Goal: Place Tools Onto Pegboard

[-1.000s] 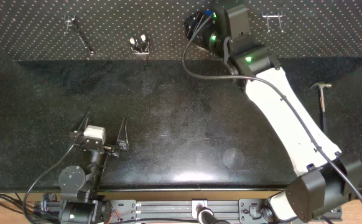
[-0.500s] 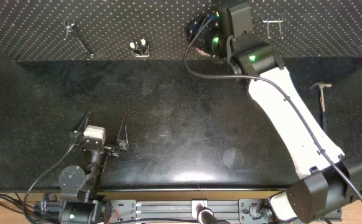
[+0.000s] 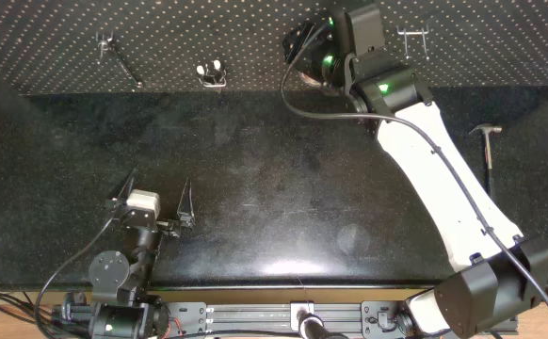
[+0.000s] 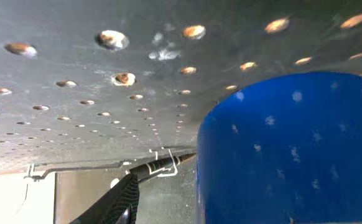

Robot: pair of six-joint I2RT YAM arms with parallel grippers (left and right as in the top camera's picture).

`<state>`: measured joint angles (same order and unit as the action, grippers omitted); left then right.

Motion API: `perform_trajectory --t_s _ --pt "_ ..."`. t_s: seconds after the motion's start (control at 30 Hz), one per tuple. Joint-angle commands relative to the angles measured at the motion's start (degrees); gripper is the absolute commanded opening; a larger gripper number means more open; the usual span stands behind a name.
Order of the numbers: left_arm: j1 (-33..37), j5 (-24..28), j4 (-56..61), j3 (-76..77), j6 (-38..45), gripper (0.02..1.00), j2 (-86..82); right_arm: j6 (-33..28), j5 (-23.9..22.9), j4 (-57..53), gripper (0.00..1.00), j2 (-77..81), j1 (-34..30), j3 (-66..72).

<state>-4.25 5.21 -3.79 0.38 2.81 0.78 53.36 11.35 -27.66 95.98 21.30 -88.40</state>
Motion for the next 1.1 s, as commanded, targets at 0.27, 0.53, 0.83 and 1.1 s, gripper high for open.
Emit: perform_trajectory --t_s 0.27,0.53,0.83,1.1 --pt "0.1 1.3 -0.3 -0.1 0.7 0.996 -0.6 -1.0 -3.2 8.1 0.459 2.9 -0.9 -1.1" --pt "0.1 1.3 -0.3 -0.1 0.7 0.996 -0.6 -0.9 -1.6 10.6 0.461 3.9 -0.9 -1.1" --pt "0.1 1.3 -0.3 -0.1 0.7 0.996 -0.6 3.3 1.5 0.5 0.463 3.9 -1.2 -6.6" --pt "0.1 1.3 -0.3 -0.1 0.7 0.996 -0.6 3.4 8.9 -0.7 0.461 3.9 -1.6 -8.1"
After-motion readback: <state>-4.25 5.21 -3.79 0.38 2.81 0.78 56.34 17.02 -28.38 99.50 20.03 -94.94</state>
